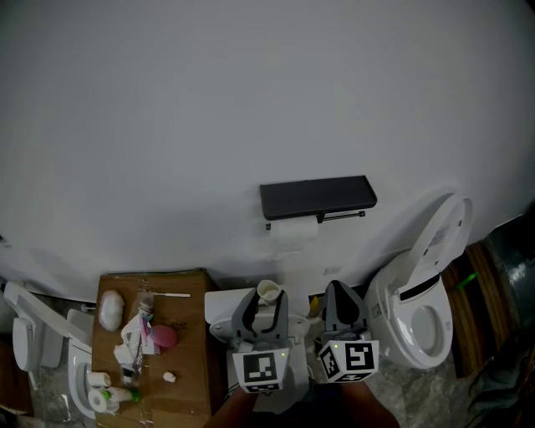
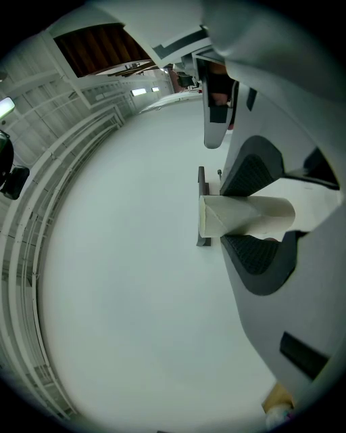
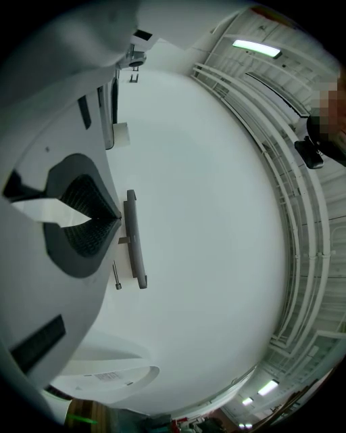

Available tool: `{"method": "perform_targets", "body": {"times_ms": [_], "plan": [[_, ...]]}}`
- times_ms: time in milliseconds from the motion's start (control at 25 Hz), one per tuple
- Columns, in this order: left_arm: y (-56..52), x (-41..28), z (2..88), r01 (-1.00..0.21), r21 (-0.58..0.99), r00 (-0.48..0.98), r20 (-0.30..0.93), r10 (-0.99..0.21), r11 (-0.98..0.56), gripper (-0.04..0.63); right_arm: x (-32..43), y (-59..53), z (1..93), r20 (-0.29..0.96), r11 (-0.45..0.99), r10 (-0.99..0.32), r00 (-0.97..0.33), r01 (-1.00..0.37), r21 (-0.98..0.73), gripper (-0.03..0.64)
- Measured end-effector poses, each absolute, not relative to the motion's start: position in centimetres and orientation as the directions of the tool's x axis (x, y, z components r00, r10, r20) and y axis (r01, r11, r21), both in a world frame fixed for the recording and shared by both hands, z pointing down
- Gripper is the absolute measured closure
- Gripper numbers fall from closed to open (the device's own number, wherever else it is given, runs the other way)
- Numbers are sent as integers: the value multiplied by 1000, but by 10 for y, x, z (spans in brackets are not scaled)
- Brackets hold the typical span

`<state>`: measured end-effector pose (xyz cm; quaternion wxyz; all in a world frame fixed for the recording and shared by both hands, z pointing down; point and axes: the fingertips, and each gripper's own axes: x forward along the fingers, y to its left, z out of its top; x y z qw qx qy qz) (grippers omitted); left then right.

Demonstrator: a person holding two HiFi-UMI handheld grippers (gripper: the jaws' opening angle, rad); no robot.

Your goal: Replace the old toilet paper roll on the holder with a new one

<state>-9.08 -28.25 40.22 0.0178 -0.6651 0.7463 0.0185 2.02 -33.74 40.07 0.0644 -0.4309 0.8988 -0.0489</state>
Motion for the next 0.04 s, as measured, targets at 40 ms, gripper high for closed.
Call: {"method": "perform_targets", "body": {"times_ms": [40], "plan": [[-282, -91, 404, -993, 1, -116, -46, -992, 116, 405, 20, -337, 401, -72, 623, -781, -620, -769, -143, 600]]}}
